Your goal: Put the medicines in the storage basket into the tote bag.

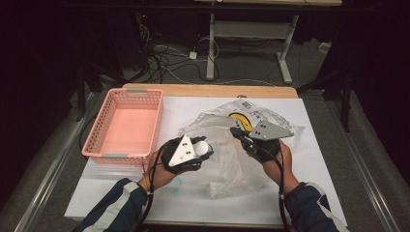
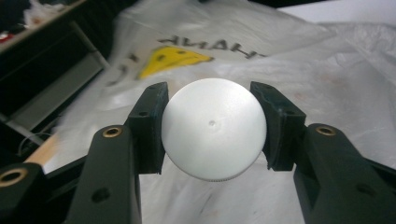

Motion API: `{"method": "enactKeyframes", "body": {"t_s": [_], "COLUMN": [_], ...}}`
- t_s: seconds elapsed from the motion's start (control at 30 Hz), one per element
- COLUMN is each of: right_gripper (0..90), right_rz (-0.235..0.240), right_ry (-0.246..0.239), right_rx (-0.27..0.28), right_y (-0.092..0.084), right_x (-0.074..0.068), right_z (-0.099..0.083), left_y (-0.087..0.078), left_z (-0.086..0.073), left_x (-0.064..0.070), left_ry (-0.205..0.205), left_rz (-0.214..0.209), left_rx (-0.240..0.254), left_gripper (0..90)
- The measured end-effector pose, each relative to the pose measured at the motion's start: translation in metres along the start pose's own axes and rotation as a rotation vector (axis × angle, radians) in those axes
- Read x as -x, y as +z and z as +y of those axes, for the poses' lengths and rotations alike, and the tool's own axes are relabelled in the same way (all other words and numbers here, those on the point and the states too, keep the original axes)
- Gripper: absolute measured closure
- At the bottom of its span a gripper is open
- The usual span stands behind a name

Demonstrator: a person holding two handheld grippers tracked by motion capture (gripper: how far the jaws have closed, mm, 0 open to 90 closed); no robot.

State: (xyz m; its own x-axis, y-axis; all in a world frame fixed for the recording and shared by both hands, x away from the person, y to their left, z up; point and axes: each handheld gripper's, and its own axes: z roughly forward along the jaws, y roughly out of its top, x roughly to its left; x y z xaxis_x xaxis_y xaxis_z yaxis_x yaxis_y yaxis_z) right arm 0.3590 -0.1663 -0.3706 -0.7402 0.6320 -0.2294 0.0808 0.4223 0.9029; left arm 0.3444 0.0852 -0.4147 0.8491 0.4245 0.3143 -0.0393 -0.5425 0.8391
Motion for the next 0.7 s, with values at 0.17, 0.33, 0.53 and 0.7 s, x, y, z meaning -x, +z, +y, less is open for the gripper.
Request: {"method": "enactKeyframes", "body": {"t_s": [0.17,0.33,0.53,0.7], "right_gripper": [90.0,90.0,90.0,90.0], "right_rz": [0.019,0.021,0.03,0.03], "right_ry": [0.005,0.007,0.018,0.017], "right_rx": [0.003,0.008,0.008,0.007], "right_y": [0.0,-0.001,-0.002,-0.002], "right_x": [-0.001,-0.001,0.0,0.0], "right_z": [0.001,0.001,0.0,0.0], "left_y": [0.038,0.07,0.097,0.108], "left_z": [-0.006,-0.012,-0.013,-0.011], "left_x": [0.01,0.018,0.02,0.016], "left_ry": [-0.001,-0.006,-0.03,-0.064], "left_rz": [-0.066,-0.099,-0.111,-0.113], "left_rx": [-0.041,-0.07,-0.098,-0.086], "left_gripper": [48.4,48.4,48.4,48.1]}}
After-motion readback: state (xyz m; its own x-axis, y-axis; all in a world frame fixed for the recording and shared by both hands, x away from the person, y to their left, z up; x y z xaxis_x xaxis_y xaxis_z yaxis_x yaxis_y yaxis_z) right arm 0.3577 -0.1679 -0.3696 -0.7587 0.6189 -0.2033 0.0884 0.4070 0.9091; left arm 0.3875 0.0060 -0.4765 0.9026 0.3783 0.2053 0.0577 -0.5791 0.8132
